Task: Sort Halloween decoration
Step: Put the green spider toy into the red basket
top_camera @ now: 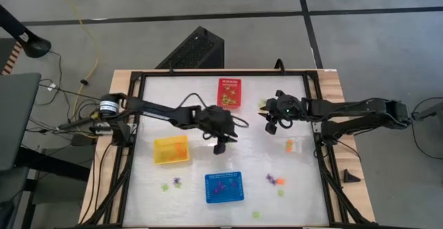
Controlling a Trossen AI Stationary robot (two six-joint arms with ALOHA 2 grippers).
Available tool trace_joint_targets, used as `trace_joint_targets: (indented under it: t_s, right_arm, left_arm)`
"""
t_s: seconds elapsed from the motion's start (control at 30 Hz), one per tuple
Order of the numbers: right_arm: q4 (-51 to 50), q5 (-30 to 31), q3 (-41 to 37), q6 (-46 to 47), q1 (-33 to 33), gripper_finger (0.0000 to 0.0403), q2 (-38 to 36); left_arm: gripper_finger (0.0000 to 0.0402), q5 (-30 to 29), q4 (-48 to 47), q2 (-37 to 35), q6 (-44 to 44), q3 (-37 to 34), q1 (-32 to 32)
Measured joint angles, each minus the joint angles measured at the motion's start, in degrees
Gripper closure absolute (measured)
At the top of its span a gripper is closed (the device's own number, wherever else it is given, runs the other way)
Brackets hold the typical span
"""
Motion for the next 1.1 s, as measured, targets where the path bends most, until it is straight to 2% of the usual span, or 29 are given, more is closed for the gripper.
trace_joint_targets:
  t_s: [0.17,0.27,0.4,0.57,0.73,1.1]
  right_arm:
    - [-0.3,0.0,0.4,3.3,1.9,0.0269,0.0]
    - [-0.3,0.0,1.6,3.6,3.5,0.0269,0.0]
    - [-0.1,0.0,3.6,3.6,4.8,0.0269,0.0]
    - [0.0,0.0,5.7,-0.3,5.2,0.0269,0.0]
    - [0.5,0.0,6.3,-4.5,4.2,0.0269,0.0]
    - [-0.2,0.1,6.3,-7.0,1.5,0.0269,0.0]
  left_arm:
    - [0.0319,-0.1,-12.3,1.8,7.4,6.8,-3.7]
    - [0.0319,-1.6,-14.6,1.9,12.2,6.8,-5.4]
    - [0.0319,-7.6,-15.4,1.9,16.1,5.5,-5.9]
    - [0.0319,-12.2,-15.1,2.0,16.1,5.4,-4.8]
    - [0.0319,-10.7,-14.8,3.0,14.8,5.4,-2.2]
    - [0.0319,-10.3,-12.7,11.8,14.5,5.3,-0.6]
